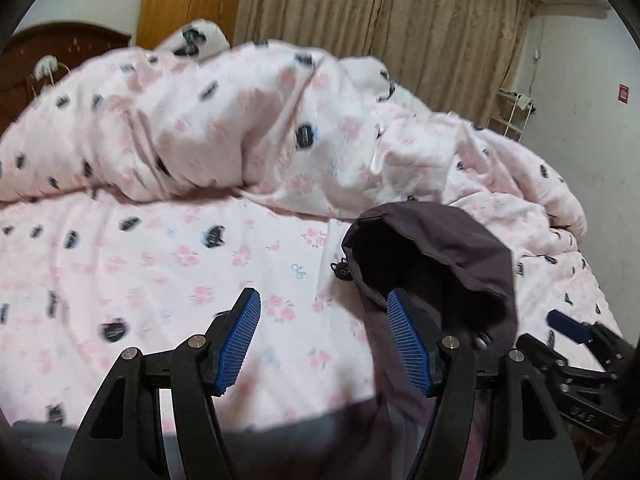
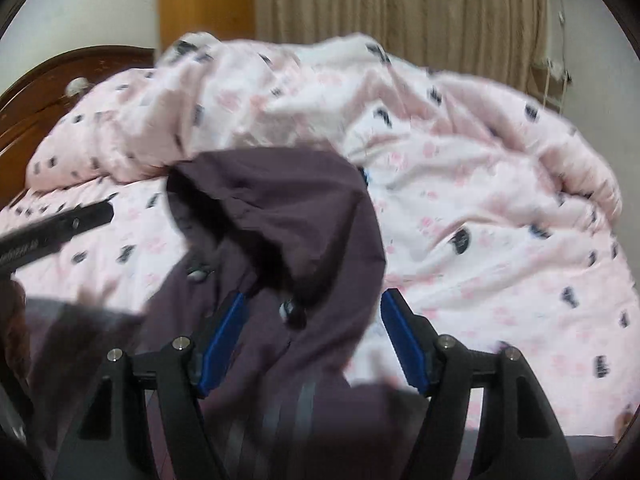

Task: Fold clothes
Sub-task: 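Grasp the hood with the right gripper and lay it over the jacket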

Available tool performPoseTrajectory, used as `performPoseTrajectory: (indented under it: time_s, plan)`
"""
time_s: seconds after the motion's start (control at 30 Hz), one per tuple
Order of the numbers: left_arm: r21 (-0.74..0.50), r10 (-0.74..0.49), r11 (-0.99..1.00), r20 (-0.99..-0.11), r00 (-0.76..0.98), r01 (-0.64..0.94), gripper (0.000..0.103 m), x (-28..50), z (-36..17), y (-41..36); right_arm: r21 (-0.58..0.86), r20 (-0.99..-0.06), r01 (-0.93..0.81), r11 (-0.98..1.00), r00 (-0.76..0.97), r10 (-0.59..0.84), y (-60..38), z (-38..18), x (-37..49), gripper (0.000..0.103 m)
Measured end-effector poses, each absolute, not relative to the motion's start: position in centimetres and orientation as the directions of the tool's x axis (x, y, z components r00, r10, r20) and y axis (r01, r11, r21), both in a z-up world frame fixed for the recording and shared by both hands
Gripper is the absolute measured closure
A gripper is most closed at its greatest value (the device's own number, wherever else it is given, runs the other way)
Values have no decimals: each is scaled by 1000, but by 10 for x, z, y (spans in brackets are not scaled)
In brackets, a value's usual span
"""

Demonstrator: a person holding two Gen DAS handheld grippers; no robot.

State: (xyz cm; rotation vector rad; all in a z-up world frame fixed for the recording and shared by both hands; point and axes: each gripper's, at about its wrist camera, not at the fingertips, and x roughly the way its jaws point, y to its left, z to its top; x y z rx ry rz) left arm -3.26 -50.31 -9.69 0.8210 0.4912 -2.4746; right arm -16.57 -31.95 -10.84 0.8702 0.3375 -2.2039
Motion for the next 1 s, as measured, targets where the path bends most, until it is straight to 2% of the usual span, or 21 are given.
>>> performPoseTrajectory:
  time_s: [0.2,0.47,0.57,0.63,0.73,1.0]
  plan:
    - [-216,-264,-829,-663,-701,516,42,-75,-127,-515,41,-698,668,-743,-513,-500,-346,-139,-205,32]
    - [-97,-330,-826,-714,-618,555,42,-99,-143,-521,53,-673,538,-841,-603,-428,-328,-135,-233,32]
    - [-4,-416,-813,-694,-588,582,40,-94,-134,-522,63,-644,495,-866,-643,-415,-305,-122,-241,32]
    - [32,-451,-815,-663,-598,579,40,-89,-123,-519,91,-630,488,-868,-647,-430,-290,-114,-247,27]
    - [86,-504,-813,-599,-622,576,32,-82,-105,-509,73,-605,500,-863,-666,-438,-282,-106,-244,22]
    - [198,-510,-810,-702,-496,552,32,-101,-145,-514,7,-747,507,-862,-570,-341,-297,-150,-260,22]
